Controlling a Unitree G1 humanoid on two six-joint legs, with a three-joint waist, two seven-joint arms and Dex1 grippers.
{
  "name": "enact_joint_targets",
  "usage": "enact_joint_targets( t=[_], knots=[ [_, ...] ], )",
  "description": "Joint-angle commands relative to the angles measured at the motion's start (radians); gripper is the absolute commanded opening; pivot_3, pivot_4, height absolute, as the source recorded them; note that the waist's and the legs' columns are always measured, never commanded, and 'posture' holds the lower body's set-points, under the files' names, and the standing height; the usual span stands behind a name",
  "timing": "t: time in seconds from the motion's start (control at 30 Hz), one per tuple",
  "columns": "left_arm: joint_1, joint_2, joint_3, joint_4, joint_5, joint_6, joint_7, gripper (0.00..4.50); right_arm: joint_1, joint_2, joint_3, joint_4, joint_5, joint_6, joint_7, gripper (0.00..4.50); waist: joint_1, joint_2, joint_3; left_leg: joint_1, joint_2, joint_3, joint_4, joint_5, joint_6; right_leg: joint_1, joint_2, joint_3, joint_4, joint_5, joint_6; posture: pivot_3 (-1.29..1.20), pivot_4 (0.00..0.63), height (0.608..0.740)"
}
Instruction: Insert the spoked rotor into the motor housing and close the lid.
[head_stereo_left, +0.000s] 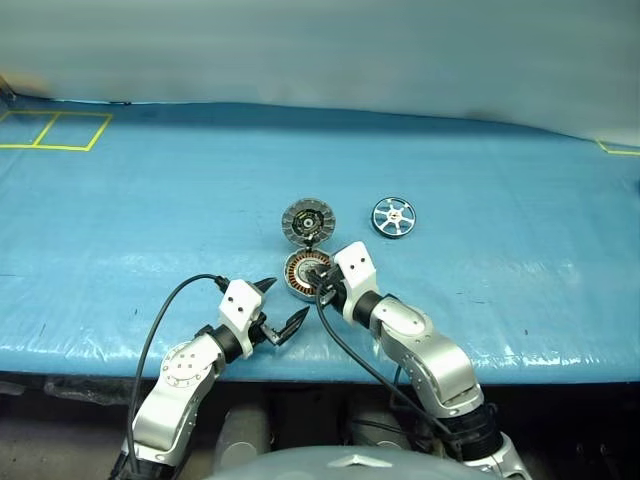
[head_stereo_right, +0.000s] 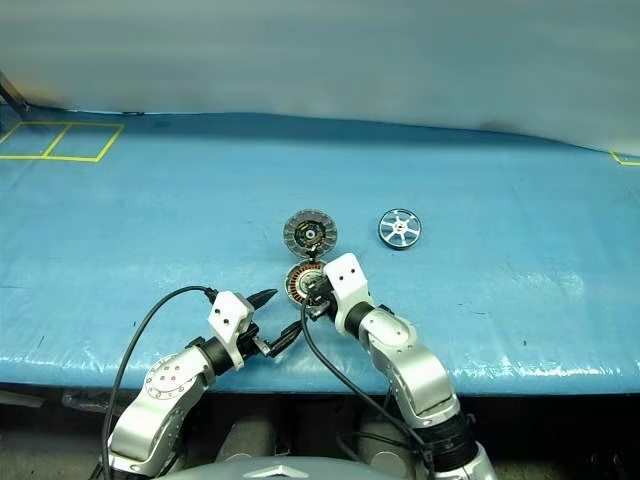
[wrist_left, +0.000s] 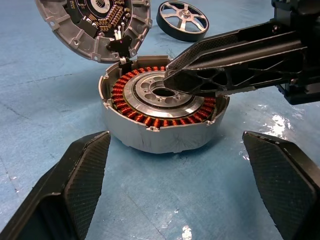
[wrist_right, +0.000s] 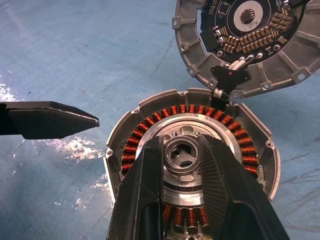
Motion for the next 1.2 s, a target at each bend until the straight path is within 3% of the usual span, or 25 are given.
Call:
enact_joint_targets(
  t=[0.03, 0.8, 1.07, 1.2],
  knots=[
    [0.001, -0.004, 0.000, -0.049, -0.008, -0.025, 0.001, 4.50, -0.016, 0.015, -0.009, -0.005, -0.001, -0.032, -0.006, 0.66, 0.000, 0.000, 0.000, 0.000, 0.000, 0.000, 0.000, 0.000, 0.000, 0.000, 0.000, 0.000, 0.000, 0.000, 0.000, 0.00, 0.150, 0.740],
    [-0.009, -0.004, 0.004, -0.038, -0.005, -0.032, 0.003, 4.50, -0.027, 0.044, -0.019, 0.088, -0.012, -0.053, -0.022, 0.66, 0.000, 0.000, 0.000, 0.002, 0.000, 0.000, 0.000, 0.000, 0.000, 0.002, 0.000, 0.000, 0.000, 0.000, 0.001, 0.00, 0.150, 0.740],
    [-0.012, -0.005, 0.004, -0.032, -0.006, -0.031, 0.003, 4.50, -0.026, 0.031, -0.024, 0.012, 0.010, -0.009, -0.004, 3.22, 0.001, 0.000, 0.000, 0.002, 0.000, 0.000, 0.000, 0.000, 0.000, 0.002, 0.000, 0.000, 0.000, 0.000, 0.000, 0.00, 0.150, 0.740],
    [-0.013, -0.004, 0.004, -0.030, -0.005, -0.031, 0.002, 4.50, -0.038, 0.027, -0.050, -0.093, 0.059, 0.049, 0.007, 3.22, 0.001, 0.000, 0.000, 0.002, 0.000, 0.000, 0.000, 0.000, 0.000, 0.002, 0.000, 0.000, 0.000, 0.000, 0.000, 0.00, 0.150, 0.740]
  ],
)
